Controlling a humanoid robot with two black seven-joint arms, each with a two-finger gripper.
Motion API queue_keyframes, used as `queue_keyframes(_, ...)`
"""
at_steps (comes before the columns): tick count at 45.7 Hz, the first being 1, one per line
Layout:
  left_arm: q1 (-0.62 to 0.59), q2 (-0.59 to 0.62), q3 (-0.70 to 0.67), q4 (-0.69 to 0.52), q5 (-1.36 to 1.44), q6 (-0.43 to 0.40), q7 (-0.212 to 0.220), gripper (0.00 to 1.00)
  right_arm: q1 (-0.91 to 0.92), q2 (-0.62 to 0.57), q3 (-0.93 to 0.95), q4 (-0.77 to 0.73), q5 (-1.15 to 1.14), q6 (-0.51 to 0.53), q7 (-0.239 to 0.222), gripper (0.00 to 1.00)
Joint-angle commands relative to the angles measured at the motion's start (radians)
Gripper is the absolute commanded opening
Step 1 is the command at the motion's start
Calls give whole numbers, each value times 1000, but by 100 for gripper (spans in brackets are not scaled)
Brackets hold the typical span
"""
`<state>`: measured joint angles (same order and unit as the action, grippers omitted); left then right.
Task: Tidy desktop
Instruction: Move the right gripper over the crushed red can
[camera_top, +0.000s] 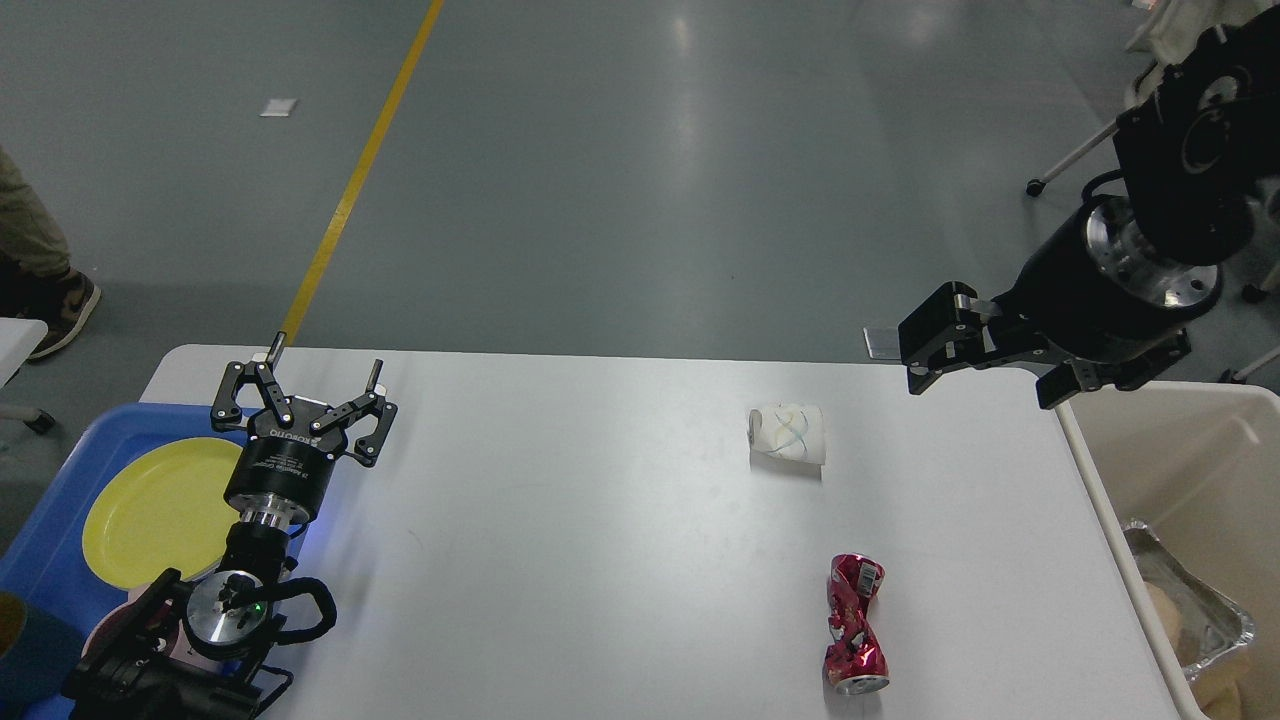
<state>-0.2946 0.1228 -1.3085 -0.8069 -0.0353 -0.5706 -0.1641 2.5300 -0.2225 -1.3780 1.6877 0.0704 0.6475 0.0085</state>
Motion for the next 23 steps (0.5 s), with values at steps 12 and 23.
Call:
queue_keyframes(12, 0, 0, 0, 0, 0, 0, 0, 96, 4, -8, 7, -6, -6, 150, -4, 99)
queue_keyframes(23, 0, 0, 0, 0, 0, 0, 0, 96, -20, -11, 23, -8, -6, 86, -4, 99)
